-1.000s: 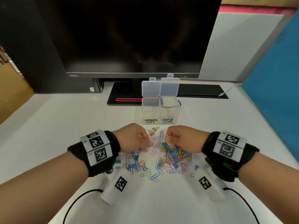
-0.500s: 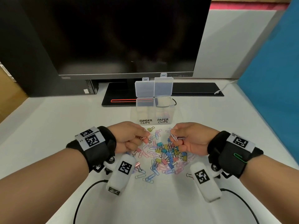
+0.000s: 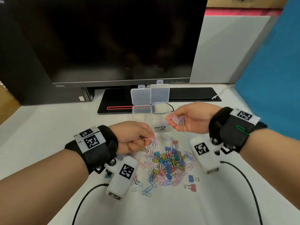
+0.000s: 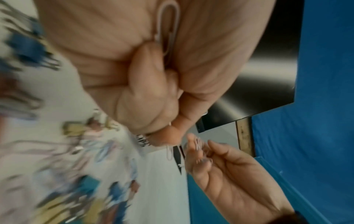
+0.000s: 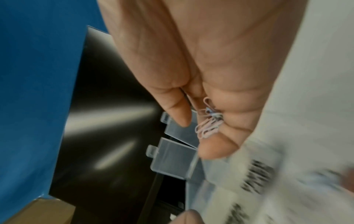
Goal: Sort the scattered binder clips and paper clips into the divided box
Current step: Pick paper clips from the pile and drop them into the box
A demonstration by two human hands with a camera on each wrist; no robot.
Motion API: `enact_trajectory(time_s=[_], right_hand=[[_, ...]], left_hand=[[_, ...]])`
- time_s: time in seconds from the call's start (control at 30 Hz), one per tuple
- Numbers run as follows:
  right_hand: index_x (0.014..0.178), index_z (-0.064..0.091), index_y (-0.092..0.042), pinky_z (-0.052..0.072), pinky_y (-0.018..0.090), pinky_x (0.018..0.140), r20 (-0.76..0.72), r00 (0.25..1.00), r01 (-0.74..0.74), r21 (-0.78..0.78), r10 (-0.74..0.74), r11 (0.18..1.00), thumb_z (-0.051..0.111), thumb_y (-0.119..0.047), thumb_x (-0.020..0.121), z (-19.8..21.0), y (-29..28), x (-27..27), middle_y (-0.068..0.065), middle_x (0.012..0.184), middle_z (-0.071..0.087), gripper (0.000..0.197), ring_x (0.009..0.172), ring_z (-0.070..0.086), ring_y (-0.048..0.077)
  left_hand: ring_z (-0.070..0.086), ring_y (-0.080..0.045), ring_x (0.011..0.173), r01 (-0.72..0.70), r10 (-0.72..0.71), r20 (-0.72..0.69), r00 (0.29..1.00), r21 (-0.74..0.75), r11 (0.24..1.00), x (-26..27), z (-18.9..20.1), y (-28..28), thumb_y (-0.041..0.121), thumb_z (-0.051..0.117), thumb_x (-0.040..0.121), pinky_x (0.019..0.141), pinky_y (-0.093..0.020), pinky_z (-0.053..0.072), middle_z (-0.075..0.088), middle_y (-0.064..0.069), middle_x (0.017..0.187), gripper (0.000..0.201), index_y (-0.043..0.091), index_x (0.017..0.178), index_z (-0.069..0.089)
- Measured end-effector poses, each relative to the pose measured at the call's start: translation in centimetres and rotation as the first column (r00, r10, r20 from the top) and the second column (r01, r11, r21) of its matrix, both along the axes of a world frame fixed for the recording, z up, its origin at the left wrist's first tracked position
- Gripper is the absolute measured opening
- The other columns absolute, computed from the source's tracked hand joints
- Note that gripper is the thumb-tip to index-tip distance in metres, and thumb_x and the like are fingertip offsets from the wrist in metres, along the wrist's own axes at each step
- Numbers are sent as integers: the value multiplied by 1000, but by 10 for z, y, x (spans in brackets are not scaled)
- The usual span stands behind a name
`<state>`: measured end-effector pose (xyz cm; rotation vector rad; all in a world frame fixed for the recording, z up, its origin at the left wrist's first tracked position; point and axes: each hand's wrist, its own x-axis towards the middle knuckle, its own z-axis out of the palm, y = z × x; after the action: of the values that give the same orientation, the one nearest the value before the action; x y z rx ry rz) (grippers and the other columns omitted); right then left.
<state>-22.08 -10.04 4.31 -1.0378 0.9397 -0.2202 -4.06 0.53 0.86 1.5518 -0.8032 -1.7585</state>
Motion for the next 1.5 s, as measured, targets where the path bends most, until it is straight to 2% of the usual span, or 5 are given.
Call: enact_trajectory(time_s=[0.43, 0.67, 0.9, 1.07, 1.5], right_hand=[[144, 22, 12, 27, 42, 113, -165, 985, 25, -119, -44, 993, 15, 11, 95, 21, -38, 47, 27, 153, 22, 50, 143, 24, 38], [109, 62, -2, 54, 39, 84, -481, 876, -318, -551, 17, 771, 43, 4, 94, 17, -33, 33, 13, 94, 62, 25, 84, 64, 25], [89, 74, -8, 60, 37, 79, -675, 736, -610, -634, 43, 475, 60, -9, 86, -11, -24, 21, 10, 92, 72, 15, 85, 71, 26], [86, 73, -9, 58, 30, 74, -623, 782, -568, -702, 17, 430, 58, -9, 86, -18, -21, 17, 1, 78, 68, 15, 66, 63, 15], [91, 71, -10, 43, 13, 58, -583, 812, -547, -735, 37, 400, 56, -10, 89, -23, -13, 11, -5, 74, 60, 16, 55, 49, 1]], left_hand=[[25, -5, 32, -211, 209, -31, 977, -157, 965, -2, 13, -53, -1, 48, 92, 29, -11, 17, 47, -7, 59, 20, 9, 75, 49], [25, -6, 31, -235, 249, 59, 967, -186, 954, -12, 16, -74, 0, 46, 92, 29, -13, 17, 46, -8, 63, 18, 9, 77, 45], [29, -12, 42, -193, 238, 358, 903, -157, 969, -20, 14, -96, 6, 50, 92, 39, -19, 22, 56, -5, 67, 19, 6, 74, 55], [30, -9, 39, -243, 268, 339, 902, -115, 963, -28, 19, -98, 23, 48, 97, 37, -17, 25, 65, -8, 80, 17, 8, 97, 57], [30, -12, 46, -155, 181, 485, 856, -94, 983, -39, 27, -101, 30, 40, 101, 35, -16, 23, 57, -7, 68, 40, 5, 73, 53]])
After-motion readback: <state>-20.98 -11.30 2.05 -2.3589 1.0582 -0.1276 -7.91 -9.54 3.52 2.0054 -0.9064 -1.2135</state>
